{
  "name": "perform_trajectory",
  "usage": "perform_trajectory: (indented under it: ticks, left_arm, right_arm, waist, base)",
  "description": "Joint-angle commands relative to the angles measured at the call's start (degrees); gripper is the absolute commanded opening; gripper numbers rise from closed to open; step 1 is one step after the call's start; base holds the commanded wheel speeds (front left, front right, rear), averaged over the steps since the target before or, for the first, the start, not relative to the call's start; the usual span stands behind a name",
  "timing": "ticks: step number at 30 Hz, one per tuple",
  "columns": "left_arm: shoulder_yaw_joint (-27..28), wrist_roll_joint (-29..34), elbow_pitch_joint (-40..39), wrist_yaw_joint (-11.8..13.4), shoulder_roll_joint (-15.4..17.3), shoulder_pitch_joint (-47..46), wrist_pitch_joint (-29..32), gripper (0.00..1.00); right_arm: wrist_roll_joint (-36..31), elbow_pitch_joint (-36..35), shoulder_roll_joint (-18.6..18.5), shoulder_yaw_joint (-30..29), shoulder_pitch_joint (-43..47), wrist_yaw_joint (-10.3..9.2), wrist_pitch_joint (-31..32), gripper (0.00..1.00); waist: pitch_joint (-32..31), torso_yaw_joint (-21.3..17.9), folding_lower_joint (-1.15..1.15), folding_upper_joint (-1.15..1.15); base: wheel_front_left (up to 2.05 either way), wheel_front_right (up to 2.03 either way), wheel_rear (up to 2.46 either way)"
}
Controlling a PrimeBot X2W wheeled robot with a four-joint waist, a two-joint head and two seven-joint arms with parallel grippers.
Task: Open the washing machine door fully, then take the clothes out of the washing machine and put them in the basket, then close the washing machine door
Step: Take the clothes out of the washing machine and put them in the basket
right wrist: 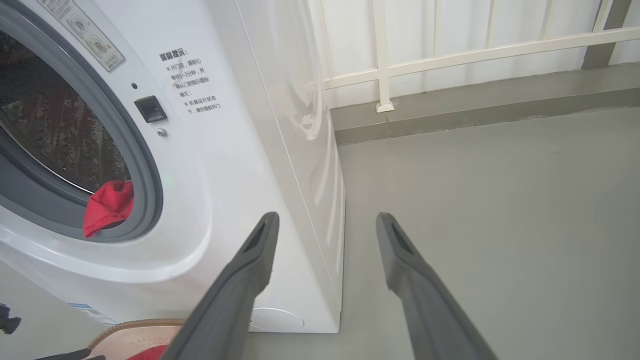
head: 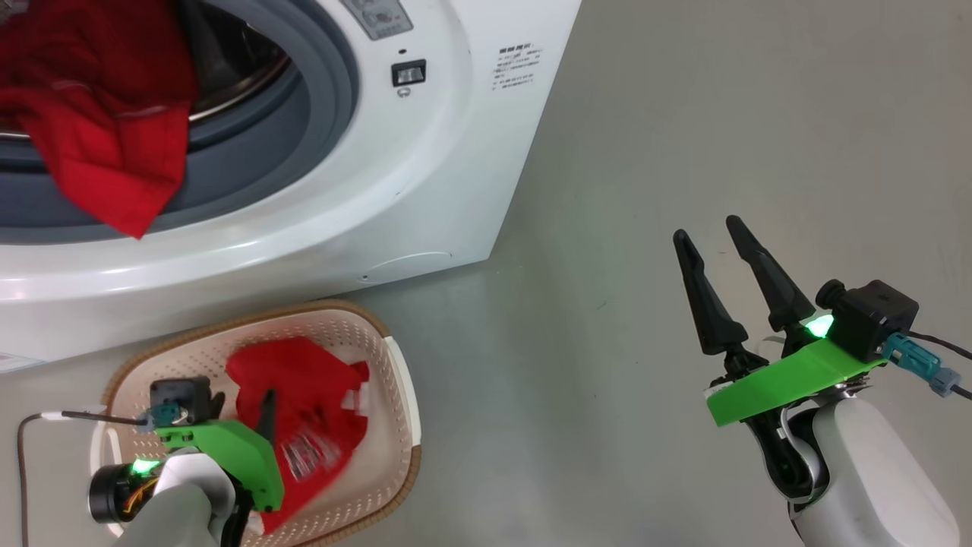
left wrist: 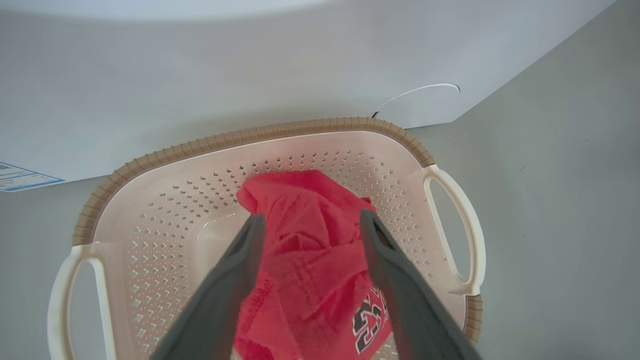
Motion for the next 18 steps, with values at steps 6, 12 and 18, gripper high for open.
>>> perform_trajectory:
  ticks: [6,12,18]
  left_arm:
    - [0.8,-0.6,-0.2,-0.3,1.4,-0.2,-0.7,1.00]
    - [1.7,-0.8,-4.2,-0.5,2.2,1.1,-0.8,1.00]
    - [3.3,-0.1,-9.8,-0.6,3.7,4.0,-0.8,1.00]
  right_arm:
    - [-0.6,-0.9,-0.1,1.3,-0.2,0.09,-0.7,1.00]
    - [-0.5,-0.7,-0.1,1.1,0.3,0.09,-0.7,1.00]
    - [-0.3,-0.3,-0.4,1.0,1.0,0.09,-0.7,1.00]
  waist:
    - [-1.0,1.0,0.00,0.00]
    - [-2.5,2.3,0.00,0.00]
    - [-4.9,3.8,0.00,0.00]
  base:
    - [0.00,0.00,0.00]
    - [0.00,0.00,0.00]
    - [0.00,0.00,0.00]
